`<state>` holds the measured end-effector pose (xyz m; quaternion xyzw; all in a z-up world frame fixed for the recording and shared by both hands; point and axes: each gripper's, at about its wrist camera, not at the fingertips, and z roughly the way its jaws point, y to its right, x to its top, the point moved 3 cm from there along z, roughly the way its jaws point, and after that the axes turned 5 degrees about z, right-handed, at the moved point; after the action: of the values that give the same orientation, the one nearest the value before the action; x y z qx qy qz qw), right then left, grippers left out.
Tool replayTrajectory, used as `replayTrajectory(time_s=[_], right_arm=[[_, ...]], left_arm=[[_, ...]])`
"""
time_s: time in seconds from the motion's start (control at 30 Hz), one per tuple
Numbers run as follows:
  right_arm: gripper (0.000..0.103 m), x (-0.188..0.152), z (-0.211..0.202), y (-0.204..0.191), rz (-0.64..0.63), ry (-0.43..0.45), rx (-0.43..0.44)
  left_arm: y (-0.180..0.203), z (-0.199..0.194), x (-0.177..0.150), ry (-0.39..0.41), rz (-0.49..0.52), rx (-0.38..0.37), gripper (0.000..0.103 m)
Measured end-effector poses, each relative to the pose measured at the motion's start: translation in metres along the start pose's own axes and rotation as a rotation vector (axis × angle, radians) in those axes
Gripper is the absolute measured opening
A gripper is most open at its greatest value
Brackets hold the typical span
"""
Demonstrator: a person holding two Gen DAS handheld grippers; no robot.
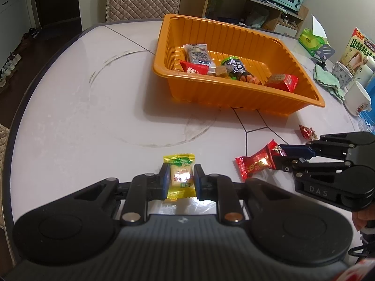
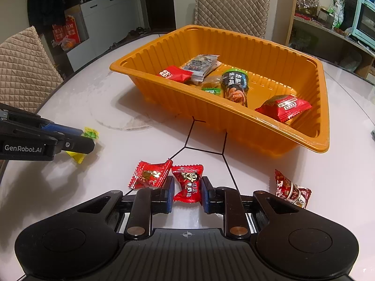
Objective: Organize snacks
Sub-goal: 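Grasp a dark red candy with the right tool while the left holds the yellow candy, then carry both candies over the orange tray and open both tools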
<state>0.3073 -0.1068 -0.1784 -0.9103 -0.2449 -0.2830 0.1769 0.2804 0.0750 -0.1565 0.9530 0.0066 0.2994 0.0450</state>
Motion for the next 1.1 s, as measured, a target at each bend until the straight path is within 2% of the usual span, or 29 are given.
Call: replayTrajectory(time_s=[0.33,0.6,0.83,1.1], right_arm=[[0.023,-0.001,-0.011,0.003,0.036,0.015,0.002],[0.023,0.002,-0.044,0.014,0.122,0.063,0.008],[0.023,0.03,-0.071,0.035,0.2,0.15,0.022],[0.023,0.081,-0.071,0.069,0.26,0.22,0.012]], left_arm=[[-0.002,-0.006,0.003,0.0,0.009,-0.003,0.019],[-0.003,-0.025,0.021,0.024,0.053,-0.007,0.019],[0.004,-0.036,0.067,0.109,0.112,-0.035,0.019],[0.029,-0.015,0.127,0.178,0.202,-0.078,0.019]])
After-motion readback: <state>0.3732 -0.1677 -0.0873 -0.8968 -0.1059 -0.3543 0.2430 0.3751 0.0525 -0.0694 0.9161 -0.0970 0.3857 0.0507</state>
